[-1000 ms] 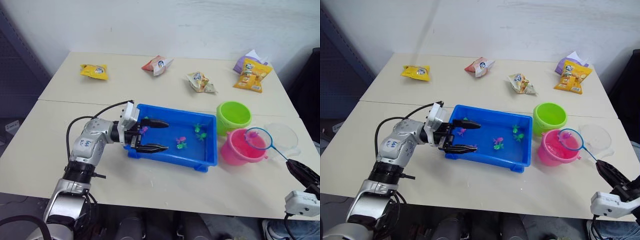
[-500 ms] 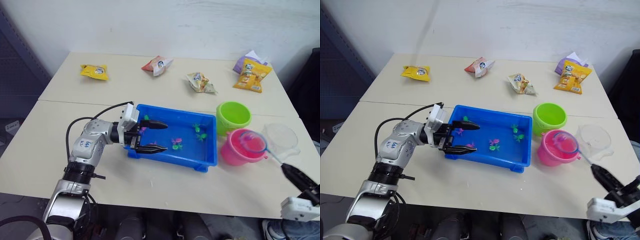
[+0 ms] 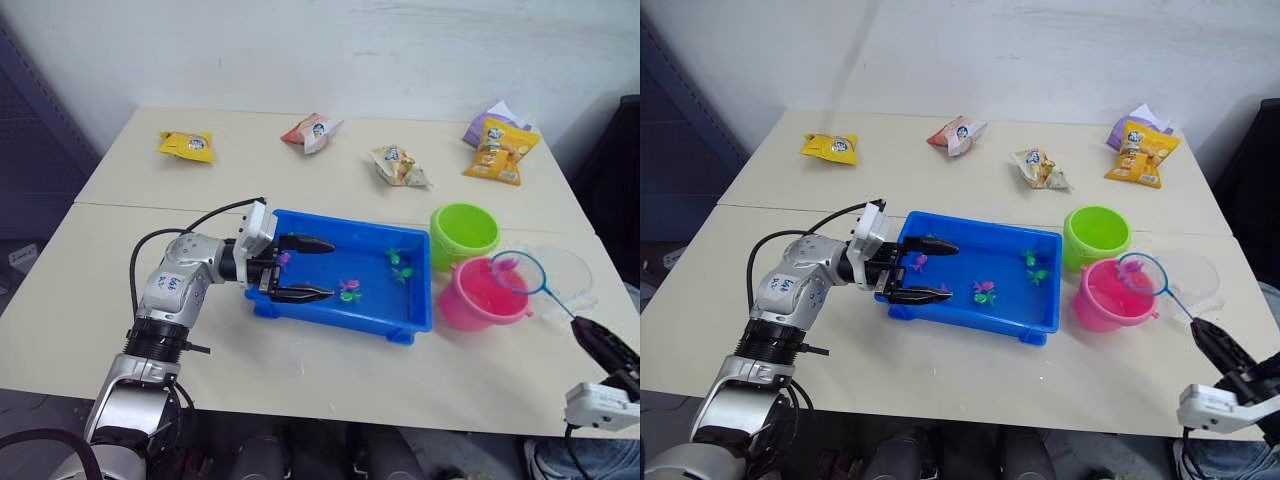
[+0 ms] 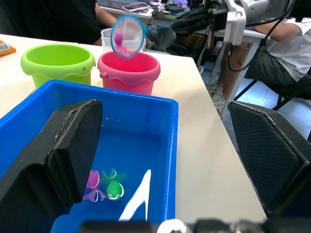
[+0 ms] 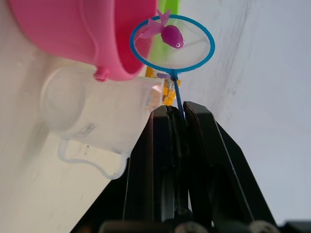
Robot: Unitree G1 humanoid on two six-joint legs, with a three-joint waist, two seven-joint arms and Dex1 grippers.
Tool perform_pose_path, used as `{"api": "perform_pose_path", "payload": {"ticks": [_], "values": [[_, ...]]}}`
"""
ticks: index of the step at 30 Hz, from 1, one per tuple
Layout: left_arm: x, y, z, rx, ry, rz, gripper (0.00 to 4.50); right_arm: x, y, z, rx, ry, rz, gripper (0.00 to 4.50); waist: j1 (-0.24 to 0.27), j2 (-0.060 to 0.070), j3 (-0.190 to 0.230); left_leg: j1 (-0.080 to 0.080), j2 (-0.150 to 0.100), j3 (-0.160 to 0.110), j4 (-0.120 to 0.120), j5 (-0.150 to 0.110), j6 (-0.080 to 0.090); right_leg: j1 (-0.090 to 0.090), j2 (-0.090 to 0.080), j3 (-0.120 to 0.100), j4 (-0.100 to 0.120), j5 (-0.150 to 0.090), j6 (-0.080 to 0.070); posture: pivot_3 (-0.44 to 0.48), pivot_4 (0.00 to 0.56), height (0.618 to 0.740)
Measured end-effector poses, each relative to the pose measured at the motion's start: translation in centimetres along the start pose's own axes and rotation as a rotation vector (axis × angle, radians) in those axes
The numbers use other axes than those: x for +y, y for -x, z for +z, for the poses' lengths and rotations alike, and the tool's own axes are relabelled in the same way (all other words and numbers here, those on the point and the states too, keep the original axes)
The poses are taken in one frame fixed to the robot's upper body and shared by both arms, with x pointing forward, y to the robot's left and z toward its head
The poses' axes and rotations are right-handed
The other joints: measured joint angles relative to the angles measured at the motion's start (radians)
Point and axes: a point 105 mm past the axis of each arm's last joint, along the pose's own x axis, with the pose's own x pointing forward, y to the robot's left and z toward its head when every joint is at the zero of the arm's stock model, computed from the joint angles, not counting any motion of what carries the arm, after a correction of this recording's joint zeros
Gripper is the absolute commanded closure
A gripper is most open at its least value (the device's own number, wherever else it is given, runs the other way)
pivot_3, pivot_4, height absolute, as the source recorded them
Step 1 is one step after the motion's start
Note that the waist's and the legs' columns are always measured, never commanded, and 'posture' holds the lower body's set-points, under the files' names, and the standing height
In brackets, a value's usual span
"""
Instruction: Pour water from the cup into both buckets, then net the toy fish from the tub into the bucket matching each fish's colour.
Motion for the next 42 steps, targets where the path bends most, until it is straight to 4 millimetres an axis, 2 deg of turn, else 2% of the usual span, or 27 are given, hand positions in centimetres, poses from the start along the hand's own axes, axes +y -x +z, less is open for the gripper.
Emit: {"api": "perform_pose_path", "payload": {"ticks": [5,11,15,19,23,24,27,28,32,39,42], "values": [[0.1,0.1,0.0,0.001,-0.002,0.007,0.07,-2.3,0.1,-0.4,0.009,0.058,-0.105,4.5,-0.009,0.0,0.0,0.001,0.0,0.0,0.0,0.0,0.0,0.0,0.0,0.0,0.0,0.0,0.0,0.0,0.15,0.738],[0.1,0.0,0.0,-0.001,-0.007,0.01,0.07,0.9,-0.1,0.5,-0.028,0.007,-0.009,4.5,-0.014,0.0,0.0,0.001,0.0,0.001,-0.001,0.0,0.0,0.0,0.0,0.001,0.0,0.0,0.0,0.0,0.15,0.738],[0.1,0.0,0.1,-0.003,-0.014,0.011,0.07,-1.8,0.2,-0.1,-0.005,0.06,-0.099,4.5,-0.017,0.0,0.0,0.002,0.0,0.001,-0.001,0.0,-0.001,0.0,0.0,0.002,0.0,0.0,0.0,0.0,0.15,0.738],[0.1,0.0,0.1,-0.004,-0.017,0.011,0.07,-0.8,0.2,-0.4,0.018,0.025,-0.087,4.5,-0.015,-0.002,0.0,0.002,0.0,0.002,-0.003,0.001,-0.001,0.0,0.0,0.002,0.0,0.0,0.0,0.0,0.15,0.738],[0.1,0.0,0.1,-0.006,-0.019,0.012,0.07,-2.2,-0.6,0.0,0.004,0.029,-0.143,4.5,-0.017,-0.002,0.0,0.003,0.0,0.002,-0.003,0.001,-0.001,0.0,0.0,0.003,0.0,0.0,0.0,0.0,0.15,0.738],[0.1,0.0,0.1,-0.007,-0.019,0.013,0.07,-1.9,-0.7,0.0,-0.005,0.028,-0.129,4.5,-0.016,-0.002,0.0,0.003,0.0,0.002,-0.003,0.001,-0.001,0.0,0.0,0.002,0.0,0.0,0.0,0.0,0.15,0.738],[0.1,0.0,0.0,-0.006,-0.015,0.018,0.07,0.4,-0.6,0.2,-0.012,-0.009,-0.045,4.5,-0.014,-0.002,0.0,0.003,-0.001,0.002,-0.005,0.001,-0.001,0.0,0.0,0.002,-0.001,0.0,0.0,0.0,0.15,0.738],[0.1,0.0,-0.1,-0.006,-0.014,0.019,0.07,0.4,-0.6,0.3,-0.012,-0.011,-0.042,4.5,-0.013,-0.002,0.0,0.003,-0.001,0.002,-0.006,0.001,-0.001,0.0,0.0,0.003,-0.001,0.0,0.0,0.0,0.15,0.738],[0.1,0.0,-0.1,-0.006,-0.014,0.023,0.07,-0.7,-0.4,-0.2,0.001,0.016,-0.069,4.5,-0.014,-0.002,0.0,0.003,-0.001,0.002,-0.006,0.001,-0.001,0.0,0.0,0.003,-0.001,0.0,0.0,0.0,0.15,0.738],[0.2,0.1,-0.2,-0.007,-0.011,0.034,0.07,-0.9,-0.5,0.4,-0.047,0.004,-0.052,4.5,-0.017,-0.002,0.0,0.004,0.0,0.003,-0.007,0.002,-0.002,0.0,0.0,0.003,-0.001,0.0,0.0,0.0,0.15,0.738],[0.1,0.1,-0.5,-0.01,-0.006,0.039,0.07,-0.7,-0.8,-0.2,-0.016,0.013,-0.051,4.5,-0.015,-0.002,0.0,0.004,-0.001,0.003,-0.008,0.002,-0.002,0.0,0.0,0.003,-0.001,0.0,0.0,0.0,0.15,0.738]]}}
